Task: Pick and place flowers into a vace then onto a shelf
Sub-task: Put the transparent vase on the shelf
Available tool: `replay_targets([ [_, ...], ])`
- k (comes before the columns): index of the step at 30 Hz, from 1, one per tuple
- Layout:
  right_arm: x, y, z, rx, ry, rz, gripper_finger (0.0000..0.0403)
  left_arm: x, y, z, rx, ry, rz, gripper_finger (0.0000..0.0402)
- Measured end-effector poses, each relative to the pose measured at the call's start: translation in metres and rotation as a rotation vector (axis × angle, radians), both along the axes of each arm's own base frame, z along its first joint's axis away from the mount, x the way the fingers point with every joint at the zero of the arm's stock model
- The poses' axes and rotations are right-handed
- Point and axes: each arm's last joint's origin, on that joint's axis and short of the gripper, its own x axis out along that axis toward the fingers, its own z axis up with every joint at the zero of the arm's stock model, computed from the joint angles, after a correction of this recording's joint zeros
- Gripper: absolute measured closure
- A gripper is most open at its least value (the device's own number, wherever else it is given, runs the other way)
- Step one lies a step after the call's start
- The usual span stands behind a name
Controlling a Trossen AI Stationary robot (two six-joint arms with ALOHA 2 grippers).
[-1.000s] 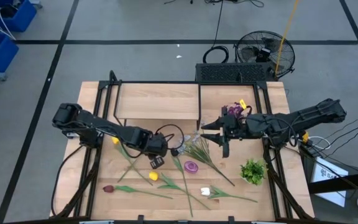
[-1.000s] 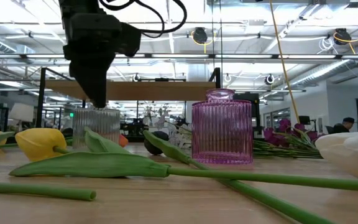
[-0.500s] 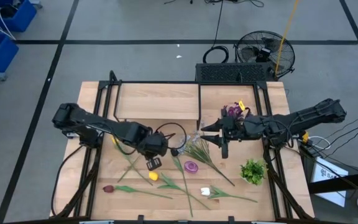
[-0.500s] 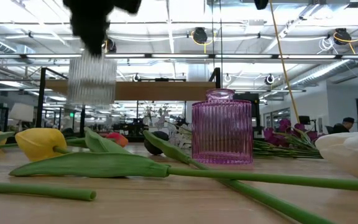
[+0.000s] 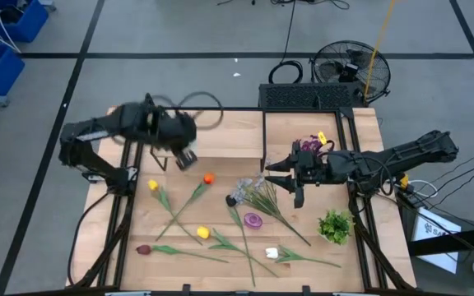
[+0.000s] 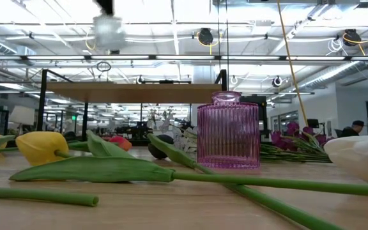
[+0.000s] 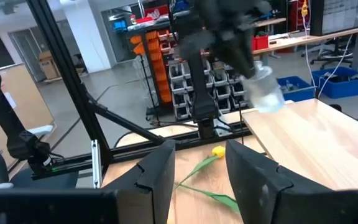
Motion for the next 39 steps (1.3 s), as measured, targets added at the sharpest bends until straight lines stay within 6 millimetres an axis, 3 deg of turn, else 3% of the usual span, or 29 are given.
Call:
replay_targets([
  [7, 0.0, 0.0, -0.001, -0.004, 0.006, 0.0, 0.0266, -0.018, 0.044, -0.006, 0.011, 0.082, -0.052, 0.0367],
  [15, 0.0, 0.0, -0.001, -0.006, 0.006, 0.0, 0.0266, -0.02, 0.078, -0.053, -0.123, 0.225, -0.049, 0.0367],
  [20, 0.0, 0.0, -0.001, -0.007, 0.009, 0.0, 0.0266, -0.018, 0.089, -0.07, -0.138, 0.204, -0.04, 0.0365],
  [27, 0.0, 0.0, -0.001, -0.012, 0.014, -0.002, 0.0266, -0.017, 0.103, -0.071, -0.128, 0.134, 0.006, 0.0322],
  [39, 0.0, 0.0, -0.001, -0.013, 0.014, -0.003, 0.0266, -0.02, 0.104, -0.071, -0.147, 0.148, 0.015, 0.0315],
])
